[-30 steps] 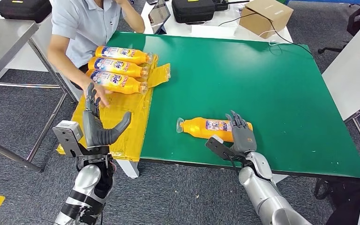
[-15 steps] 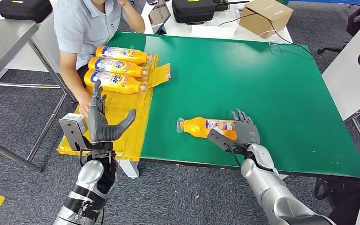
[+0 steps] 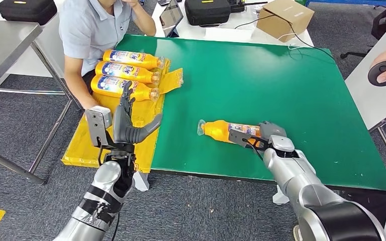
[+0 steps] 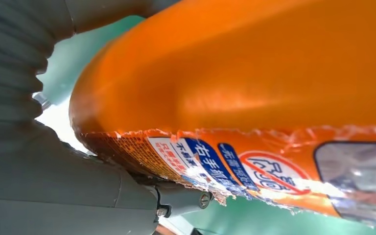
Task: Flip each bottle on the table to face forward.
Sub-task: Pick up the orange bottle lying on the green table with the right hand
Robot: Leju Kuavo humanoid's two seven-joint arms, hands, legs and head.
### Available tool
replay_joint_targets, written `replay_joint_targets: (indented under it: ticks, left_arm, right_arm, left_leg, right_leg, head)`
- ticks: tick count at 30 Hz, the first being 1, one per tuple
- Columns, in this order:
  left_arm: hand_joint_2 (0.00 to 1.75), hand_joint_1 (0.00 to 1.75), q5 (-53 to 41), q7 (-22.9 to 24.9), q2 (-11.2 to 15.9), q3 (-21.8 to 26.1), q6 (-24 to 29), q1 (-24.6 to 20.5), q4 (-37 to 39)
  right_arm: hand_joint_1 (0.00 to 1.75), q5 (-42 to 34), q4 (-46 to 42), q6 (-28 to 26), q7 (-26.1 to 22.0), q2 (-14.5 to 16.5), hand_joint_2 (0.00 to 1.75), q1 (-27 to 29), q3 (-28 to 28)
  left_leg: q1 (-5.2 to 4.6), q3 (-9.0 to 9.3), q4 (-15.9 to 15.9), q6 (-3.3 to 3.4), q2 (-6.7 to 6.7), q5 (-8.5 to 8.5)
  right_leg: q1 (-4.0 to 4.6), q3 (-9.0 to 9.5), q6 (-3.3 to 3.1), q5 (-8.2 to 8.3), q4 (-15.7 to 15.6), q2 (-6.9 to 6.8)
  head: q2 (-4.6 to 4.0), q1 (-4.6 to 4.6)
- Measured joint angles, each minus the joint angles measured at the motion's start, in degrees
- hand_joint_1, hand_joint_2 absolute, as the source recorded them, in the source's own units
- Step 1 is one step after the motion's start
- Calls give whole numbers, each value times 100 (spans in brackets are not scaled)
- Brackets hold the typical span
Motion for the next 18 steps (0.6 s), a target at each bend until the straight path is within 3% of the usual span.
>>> replay_joint_targets:
  ticks: [12, 18]
  left_arm:
    - [175, 0, -24, 33, -4, -100, -33, -120, 258]
    - [175, 0, -19, 39, 13, -129, -68, -122, 263]
  right_arm:
    - [175, -210, 72, -314, -367, -82, 175, 10, -39]
    - [175, -1026, 78, -1015, -1832, -75, 175, 271, -453]
  left_leg:
    - [-2, 1, 1, 1, 3, 0]
    - [-2, 1, 1, 1, 10, -4]
  right_leg:
    - [-1, -2, 3, 0, 1, 2]
    - [0, -1, 4, 0, 1, 5]
  head:
    - [0, -1]
    - [0, 0]
